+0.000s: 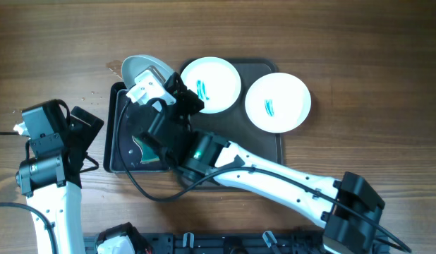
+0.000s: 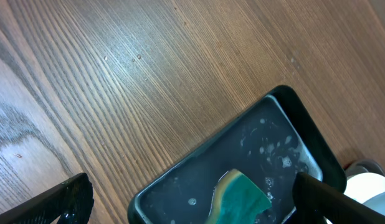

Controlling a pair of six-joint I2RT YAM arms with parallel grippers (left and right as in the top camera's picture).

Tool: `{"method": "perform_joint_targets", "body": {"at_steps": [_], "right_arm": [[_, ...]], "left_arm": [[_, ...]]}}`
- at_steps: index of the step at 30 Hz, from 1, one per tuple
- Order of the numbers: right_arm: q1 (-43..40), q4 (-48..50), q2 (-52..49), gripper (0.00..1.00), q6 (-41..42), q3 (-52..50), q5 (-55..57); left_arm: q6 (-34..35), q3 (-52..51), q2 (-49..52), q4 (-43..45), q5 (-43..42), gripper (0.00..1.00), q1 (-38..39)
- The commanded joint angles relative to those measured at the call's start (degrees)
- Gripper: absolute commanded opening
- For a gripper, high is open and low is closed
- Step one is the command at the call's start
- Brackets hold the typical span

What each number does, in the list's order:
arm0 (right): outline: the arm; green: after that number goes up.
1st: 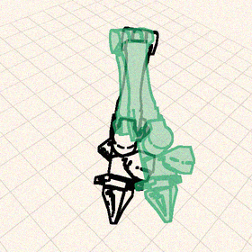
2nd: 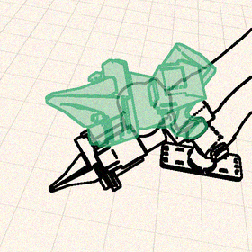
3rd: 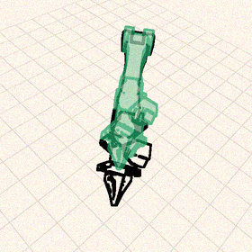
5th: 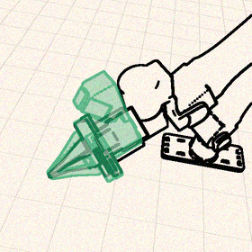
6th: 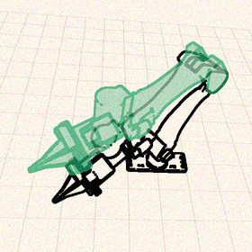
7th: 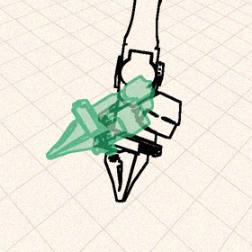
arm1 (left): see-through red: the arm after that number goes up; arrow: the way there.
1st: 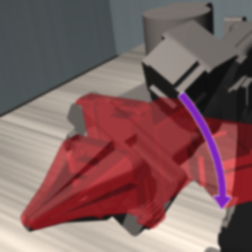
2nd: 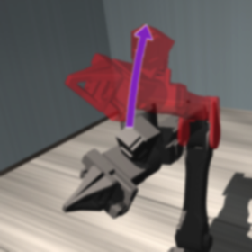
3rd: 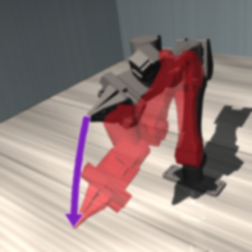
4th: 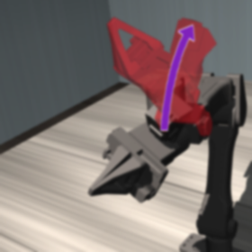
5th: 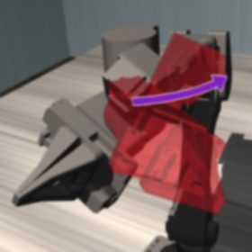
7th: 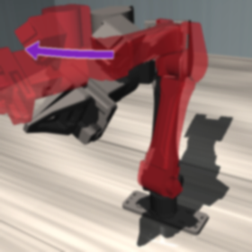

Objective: Clean dirty plates on tray and stack at the side
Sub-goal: 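Lift the cleaned plate with right gripper and place it right of tray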

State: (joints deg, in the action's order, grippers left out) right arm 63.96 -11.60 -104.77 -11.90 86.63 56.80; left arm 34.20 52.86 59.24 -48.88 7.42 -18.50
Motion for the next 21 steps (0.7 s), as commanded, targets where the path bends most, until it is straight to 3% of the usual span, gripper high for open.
{"method": "perform_joint_targets", "body": {"at_steps": [1, 15, 21], "right_arm": [[0.2, 0.1, -2.1, 0.04, -4.4, 1.4, 2.9], [0.2, 2.1, -2.2, 0.04, -9.0, 1.4, 6.7], [-1.2, 0.4, -2.2, 0.04, -0.9, 1.4, 6.3]], "left_arm": [[0.8, 1.2, -0.4, 0.0, -0.5, 1.00, -0.4], [0.8, 1.2, -0.4, 0.0, -0.5, 1.00, -0.4], [0.8, 1.2, -0.4, 0.0, -0.5, 1.00, -0.4]]}}
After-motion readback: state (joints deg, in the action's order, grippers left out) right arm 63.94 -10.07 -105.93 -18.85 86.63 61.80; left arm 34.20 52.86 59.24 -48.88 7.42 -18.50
